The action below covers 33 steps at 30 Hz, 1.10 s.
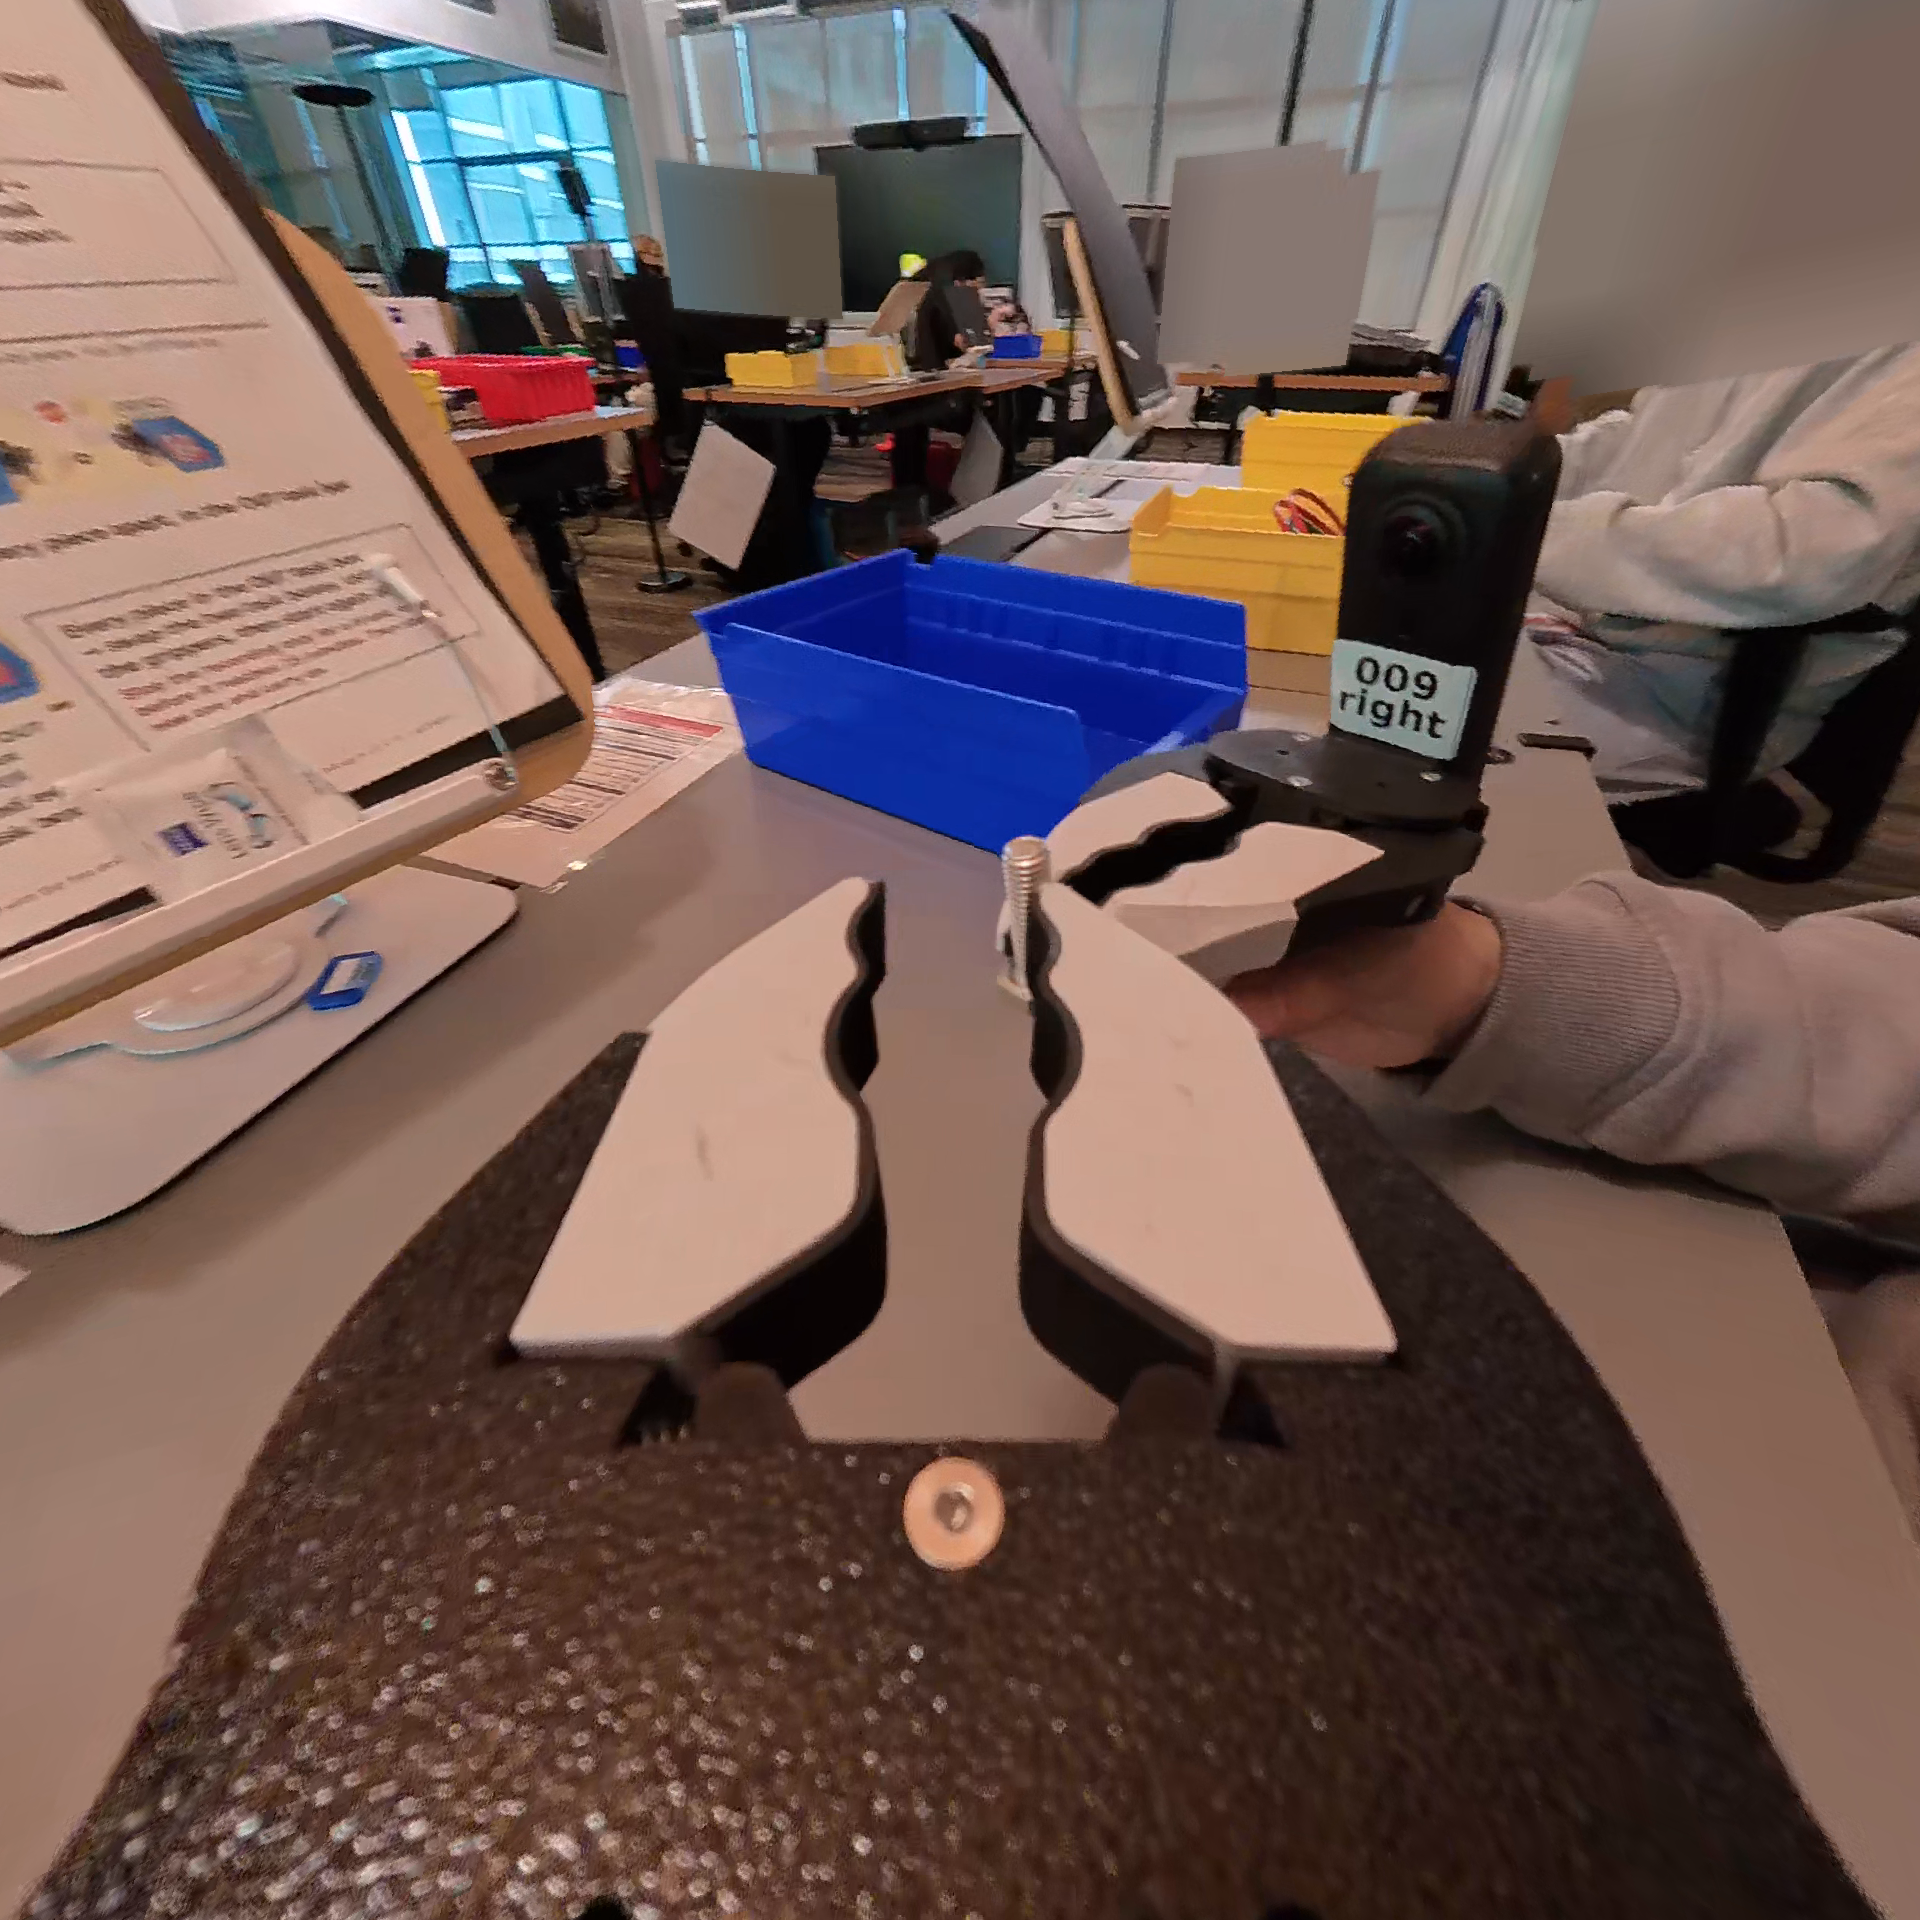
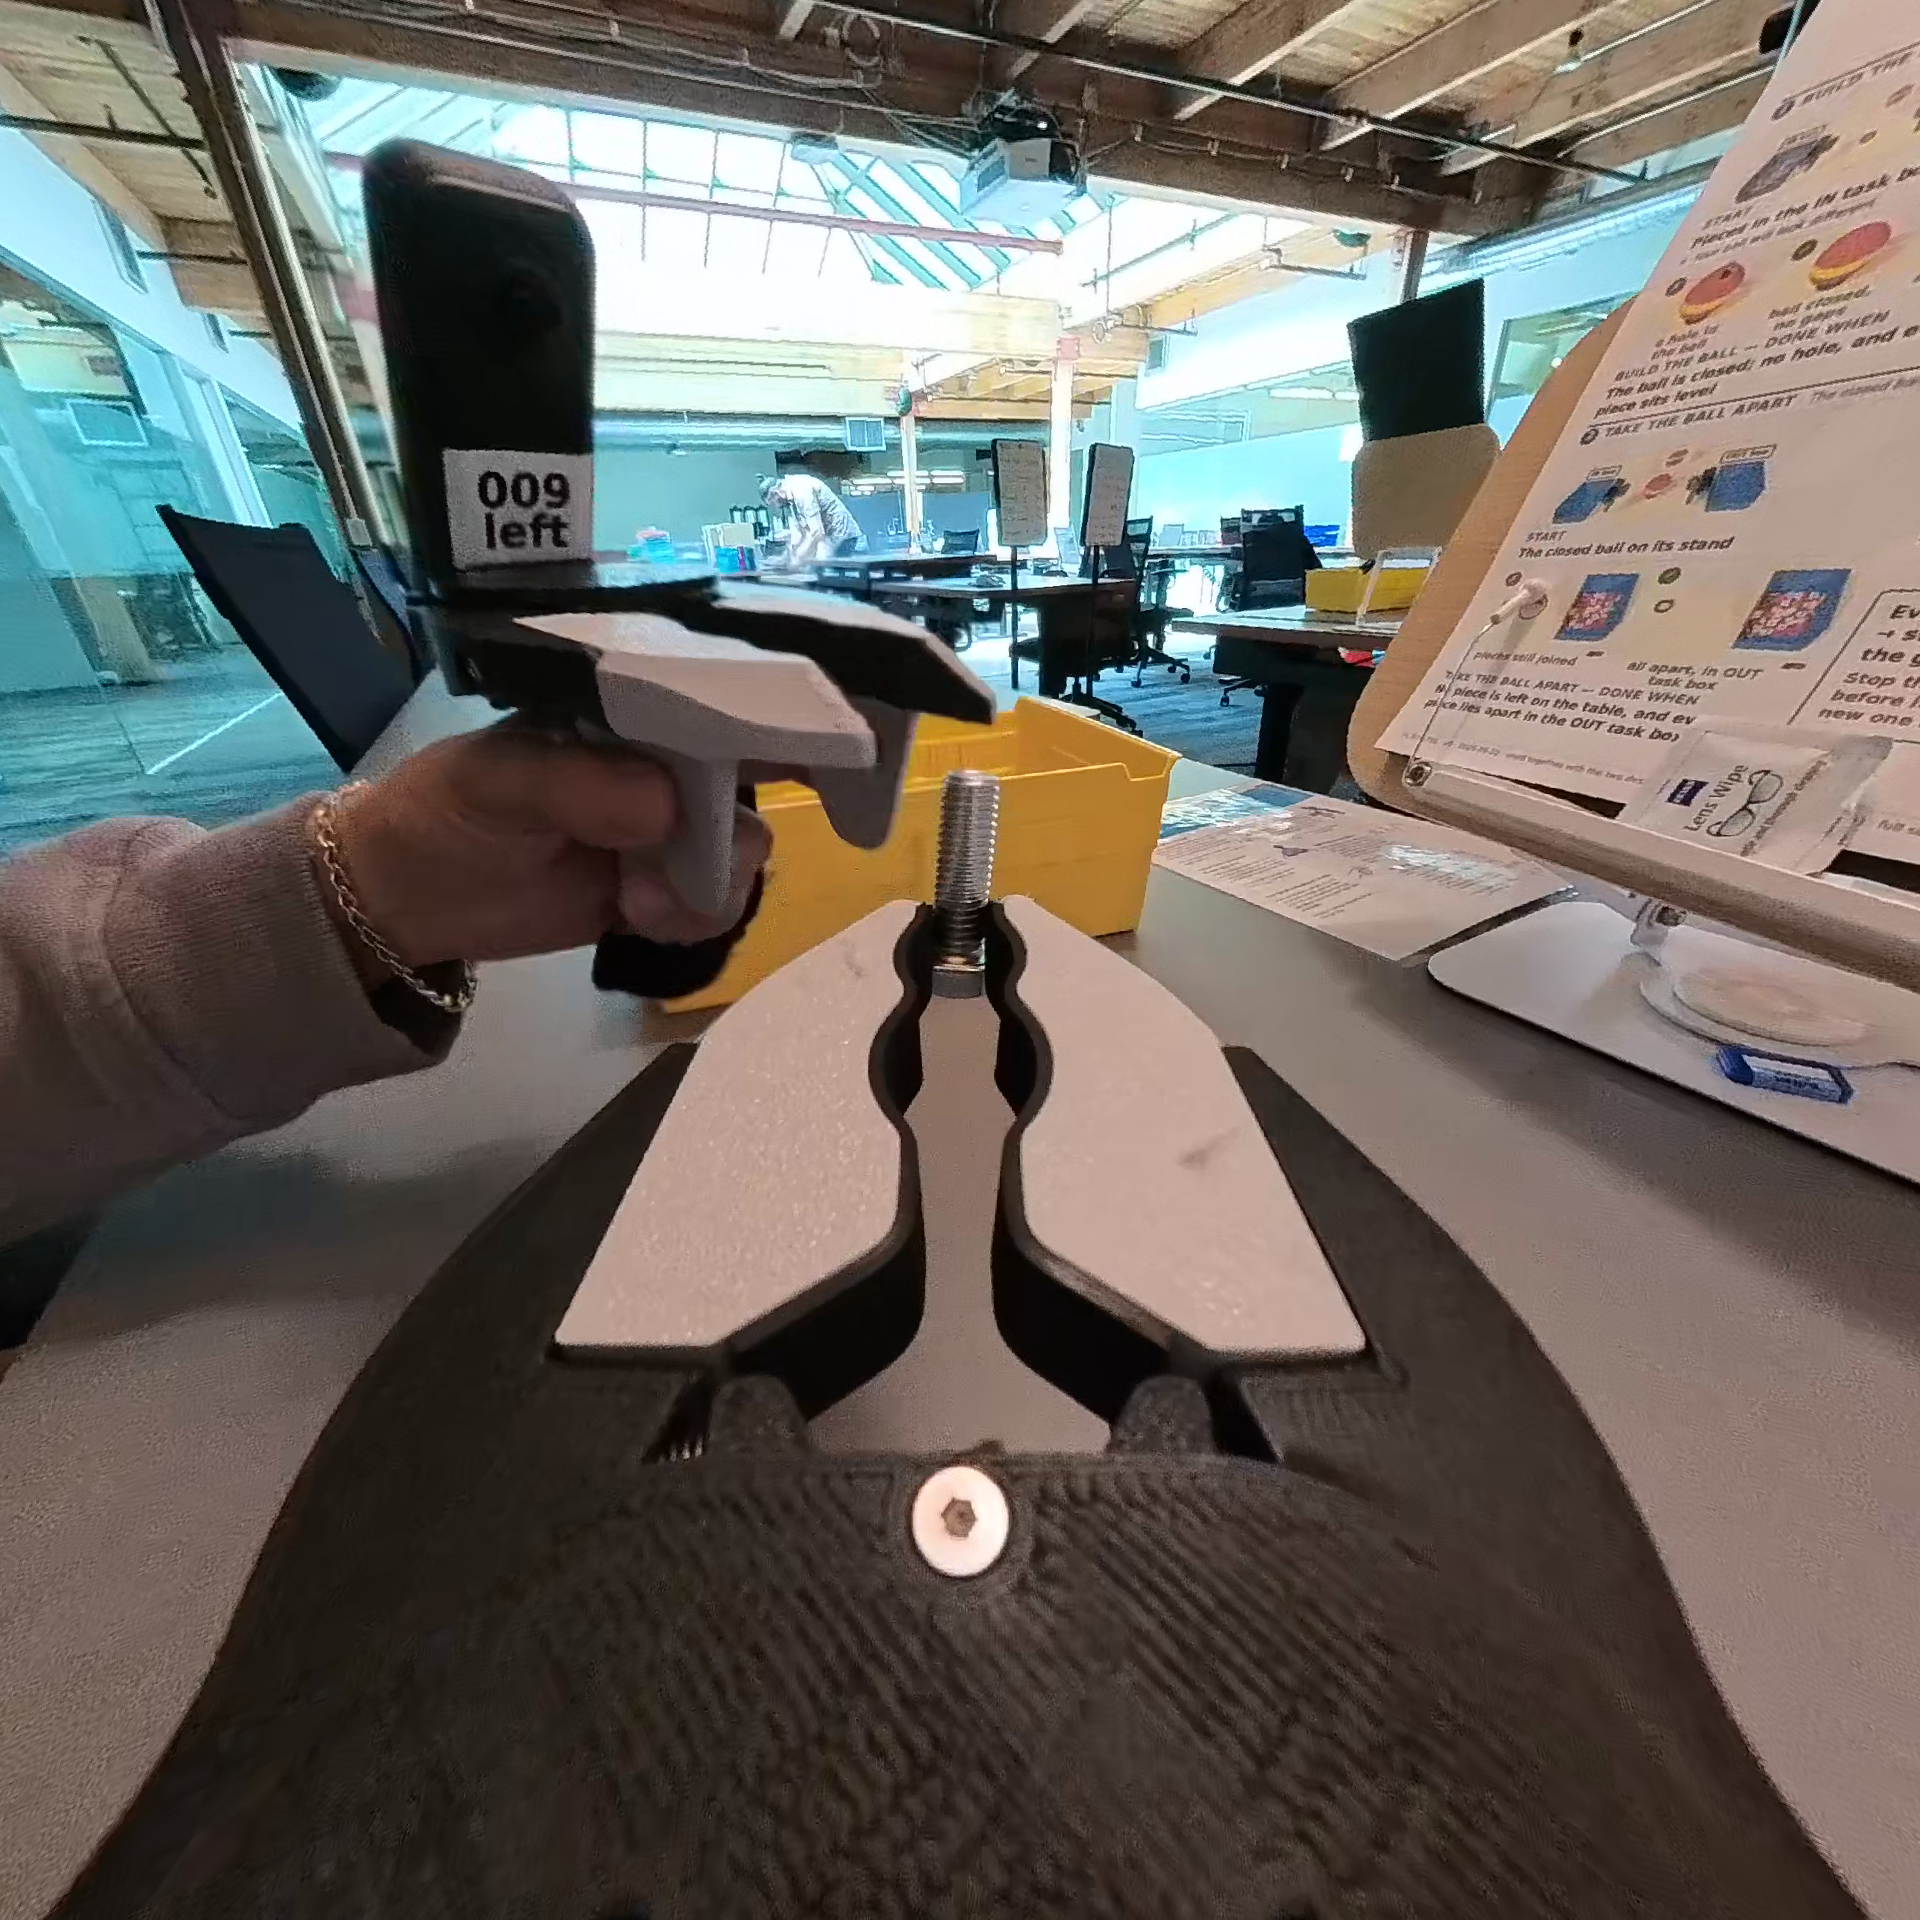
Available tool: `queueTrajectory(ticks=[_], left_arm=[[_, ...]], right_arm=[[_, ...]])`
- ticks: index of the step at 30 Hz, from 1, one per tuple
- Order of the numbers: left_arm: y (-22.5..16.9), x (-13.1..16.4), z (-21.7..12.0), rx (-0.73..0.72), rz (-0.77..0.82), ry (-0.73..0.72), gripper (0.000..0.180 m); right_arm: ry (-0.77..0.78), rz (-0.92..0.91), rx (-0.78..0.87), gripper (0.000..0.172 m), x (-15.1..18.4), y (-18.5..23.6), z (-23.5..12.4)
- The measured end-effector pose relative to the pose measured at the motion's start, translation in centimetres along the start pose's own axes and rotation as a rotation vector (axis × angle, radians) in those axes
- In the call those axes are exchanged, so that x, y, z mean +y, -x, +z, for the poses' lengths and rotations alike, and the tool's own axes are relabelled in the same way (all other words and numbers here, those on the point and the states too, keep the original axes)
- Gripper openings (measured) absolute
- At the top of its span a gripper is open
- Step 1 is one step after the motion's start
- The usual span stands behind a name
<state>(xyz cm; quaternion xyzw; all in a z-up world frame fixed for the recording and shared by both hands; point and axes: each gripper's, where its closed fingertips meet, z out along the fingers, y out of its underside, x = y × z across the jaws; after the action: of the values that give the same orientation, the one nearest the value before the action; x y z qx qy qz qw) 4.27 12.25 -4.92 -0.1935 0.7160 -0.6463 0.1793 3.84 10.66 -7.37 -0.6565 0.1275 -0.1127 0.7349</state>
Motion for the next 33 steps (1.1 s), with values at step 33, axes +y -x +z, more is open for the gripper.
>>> queueTrajectory(ticks=[33], left_arm=[[9.8, 7.2, -16.4, -0.915, -0.171, 0.217, 0.036]], right_arm=[[-0.015, 0.021, 0.065, 0.009, 0.0, -1.9, -1.1]])
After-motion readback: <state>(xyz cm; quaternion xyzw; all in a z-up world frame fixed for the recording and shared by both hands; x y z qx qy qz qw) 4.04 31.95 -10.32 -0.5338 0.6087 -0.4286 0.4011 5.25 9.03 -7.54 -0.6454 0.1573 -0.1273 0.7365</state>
